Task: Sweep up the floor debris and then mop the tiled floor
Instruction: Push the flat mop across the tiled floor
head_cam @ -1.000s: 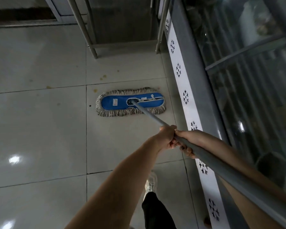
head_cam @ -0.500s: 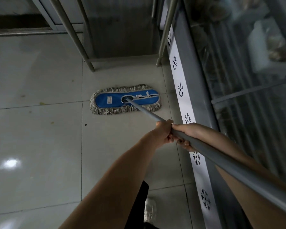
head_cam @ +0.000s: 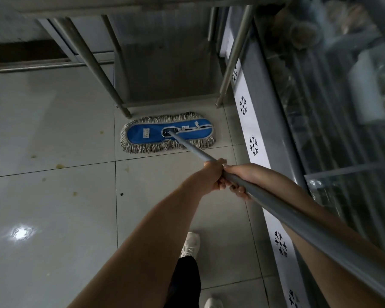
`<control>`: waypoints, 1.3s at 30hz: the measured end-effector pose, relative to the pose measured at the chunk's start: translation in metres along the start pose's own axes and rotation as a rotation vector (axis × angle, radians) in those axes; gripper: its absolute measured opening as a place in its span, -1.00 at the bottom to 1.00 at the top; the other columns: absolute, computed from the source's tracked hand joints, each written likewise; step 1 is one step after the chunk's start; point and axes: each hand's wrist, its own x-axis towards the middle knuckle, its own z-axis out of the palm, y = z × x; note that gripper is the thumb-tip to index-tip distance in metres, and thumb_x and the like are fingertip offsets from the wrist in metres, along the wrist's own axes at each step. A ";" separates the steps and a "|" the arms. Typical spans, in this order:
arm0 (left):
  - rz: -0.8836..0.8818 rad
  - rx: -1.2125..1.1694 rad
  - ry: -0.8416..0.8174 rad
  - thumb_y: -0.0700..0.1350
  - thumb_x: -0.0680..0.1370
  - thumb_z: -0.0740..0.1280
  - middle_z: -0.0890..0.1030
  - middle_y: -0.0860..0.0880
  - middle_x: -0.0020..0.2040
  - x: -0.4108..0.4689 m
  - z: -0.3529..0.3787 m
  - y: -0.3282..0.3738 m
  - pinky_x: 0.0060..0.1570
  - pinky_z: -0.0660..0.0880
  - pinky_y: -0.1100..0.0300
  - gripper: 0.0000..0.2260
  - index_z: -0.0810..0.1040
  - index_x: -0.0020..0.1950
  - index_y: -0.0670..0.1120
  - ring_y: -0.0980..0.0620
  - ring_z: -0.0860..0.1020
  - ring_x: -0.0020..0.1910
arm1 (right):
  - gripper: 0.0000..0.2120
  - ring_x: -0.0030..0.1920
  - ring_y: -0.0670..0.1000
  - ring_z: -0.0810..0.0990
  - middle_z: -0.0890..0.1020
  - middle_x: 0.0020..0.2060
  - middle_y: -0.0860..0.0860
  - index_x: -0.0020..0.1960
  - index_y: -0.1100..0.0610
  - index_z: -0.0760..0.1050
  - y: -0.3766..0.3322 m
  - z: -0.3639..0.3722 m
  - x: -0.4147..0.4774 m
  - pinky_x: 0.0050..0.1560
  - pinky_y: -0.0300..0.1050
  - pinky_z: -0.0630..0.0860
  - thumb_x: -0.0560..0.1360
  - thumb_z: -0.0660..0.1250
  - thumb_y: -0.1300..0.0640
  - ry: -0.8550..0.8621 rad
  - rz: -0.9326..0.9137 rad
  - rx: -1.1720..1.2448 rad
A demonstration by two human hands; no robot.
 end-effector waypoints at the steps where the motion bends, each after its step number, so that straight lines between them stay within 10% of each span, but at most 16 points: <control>1: -0.001 0.010 -0.004 0.00 0.62 0.11 0.38 -0.04 -0.68 0.000 -0.003 0.003 -0.50 0.26 0.22 -0.68 0.31 -0.22 -0.19 0.02 0.32 -0.54 | -0.50 -0.80 -0.12 0.21 0.30 -0.75 -0.02 -0.36 0.14 0.25 -0.003 0.001 0.000 -0.69 -0.50 0.21 0.60 0.01 -0.18 -0.007 -0.010 0.011; 17: -0.071 0.127 -0.127 0.00 0.62 0.09 0.43 -0.03 -0.65 -0.047 -0.005 -0.050 -0.66 0.22 0.41 -0.67 0.32 -0.28 -0.16 0.10 0.36 -0.70 | -0.59 -0.75 -0.15 0.27 0.31 -0.44 0.01 -0.31 0.17 0.33 0.064 0.019 -0.031 -0.69 -0.45 0.24 0.63 0.10 -0.03 -0.055 -0.087 0.008; 39: -0.078 0.066 -0.140 -0.01 0.60 0.08 0.39 0.01 -0.61 -0.141 0.071 -0.246 -0.60 0.18 0.36 -0.70 0.31 -0.25 -0.14 0.11 0.29 -0.58 | -0.62 -0.74 -0.11 0.30 0.37 -0.65 -0.02 -0.29 0.13 0.39 0.267 0.012 -0.060 -0.65 -0.43 0.28 0.60 0.13 -0.08 -0.092 -0.020 -0.359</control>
